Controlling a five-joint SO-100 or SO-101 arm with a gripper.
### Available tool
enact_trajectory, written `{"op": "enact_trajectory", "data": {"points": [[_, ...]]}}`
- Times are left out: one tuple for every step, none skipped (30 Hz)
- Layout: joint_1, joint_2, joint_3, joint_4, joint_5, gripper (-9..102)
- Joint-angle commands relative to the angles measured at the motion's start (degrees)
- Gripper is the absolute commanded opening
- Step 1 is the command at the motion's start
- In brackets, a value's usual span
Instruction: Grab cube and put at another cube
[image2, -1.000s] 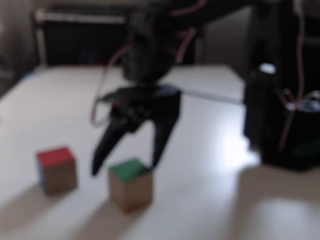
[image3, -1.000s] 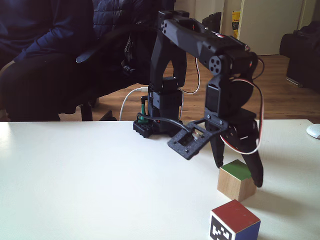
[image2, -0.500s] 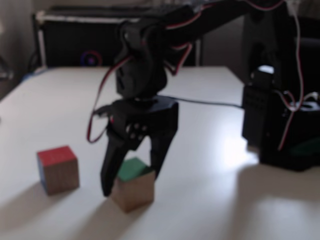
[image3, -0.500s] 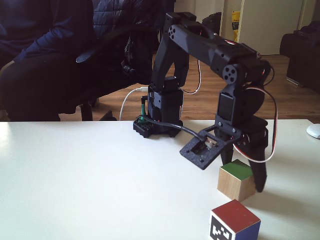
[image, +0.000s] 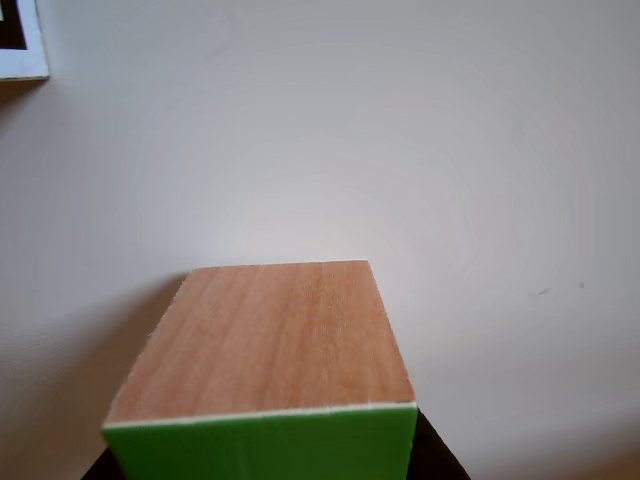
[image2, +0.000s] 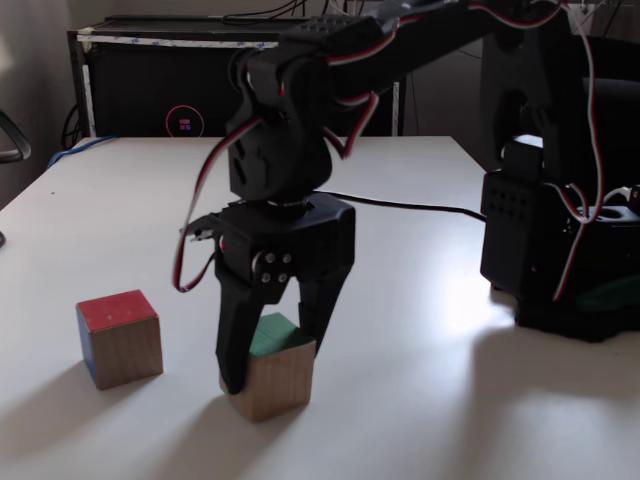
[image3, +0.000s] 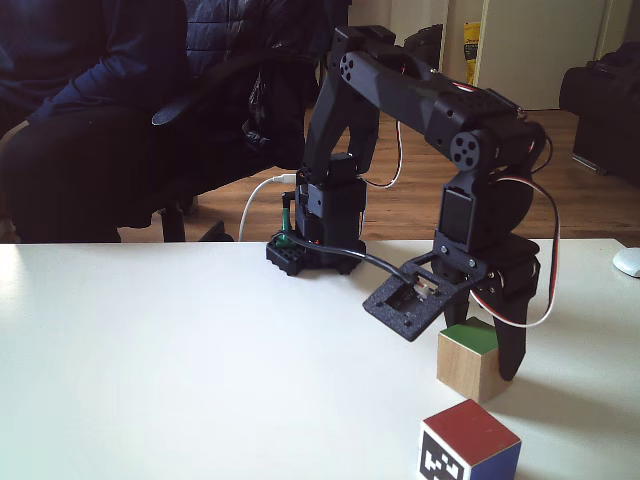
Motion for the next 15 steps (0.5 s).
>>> {"op": "enact_trajectory", "data": {"points": [[-0.6,4.4,-3.3,1.9,1.3,10],[-0.5,5.1,-4.5,2.9,1.9,10],[-0.4,5.4,-6.0,4.3,2.5,10],[-0.2,5.8,-7.7,5.7,3.3,10],[0.1,6.2,-9.5,7.0,3.6,10],[0.4,6.7,-11.0,8.0,3.9,10],[0.6,7.4,-12.3,8.7,4.2,10],[1.0,8.1,-13.5,9.3,4.4,9],[1.2,8.2,-15.4,10.4,4.5,10],[1.6,7.7,-18.0,11.8,4.7,10],[1.8,6.6,-21.0,13.5,4.9,10],[2.4,4.9,-24.3,15.3,5.2,10],[2.8,3.0,-27.8,17.2,5.4,10],[3.3,1.1,-31.0,18.6,5.7,10],[4.0,-0.4,-33.6,19.4,6.0,10]]}}
